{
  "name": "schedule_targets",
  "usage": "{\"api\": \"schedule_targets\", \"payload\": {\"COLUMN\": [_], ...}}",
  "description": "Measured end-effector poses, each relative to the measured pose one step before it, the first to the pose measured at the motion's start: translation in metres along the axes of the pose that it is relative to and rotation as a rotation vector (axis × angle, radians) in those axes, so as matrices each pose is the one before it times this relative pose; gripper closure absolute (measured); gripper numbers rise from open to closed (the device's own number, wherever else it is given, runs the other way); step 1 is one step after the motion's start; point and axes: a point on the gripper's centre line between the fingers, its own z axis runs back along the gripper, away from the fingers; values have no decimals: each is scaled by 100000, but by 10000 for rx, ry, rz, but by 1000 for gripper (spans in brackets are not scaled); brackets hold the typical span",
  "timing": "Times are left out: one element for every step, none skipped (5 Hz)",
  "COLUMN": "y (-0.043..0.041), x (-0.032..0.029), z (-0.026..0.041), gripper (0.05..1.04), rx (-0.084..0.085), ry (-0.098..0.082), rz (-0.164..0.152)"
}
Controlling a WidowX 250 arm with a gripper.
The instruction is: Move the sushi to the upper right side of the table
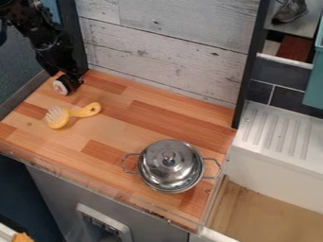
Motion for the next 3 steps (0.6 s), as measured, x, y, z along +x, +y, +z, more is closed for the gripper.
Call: {"api": "schedule_targets", "payload": {"y": [1610,1547,217], "x": [-822,-317,22], "z": [-1425,-1391,-1960], "gripper": [83,83,83], "rx": [368,153,-144], "ry": [286,339,294], "rz": [771,610,88]}}
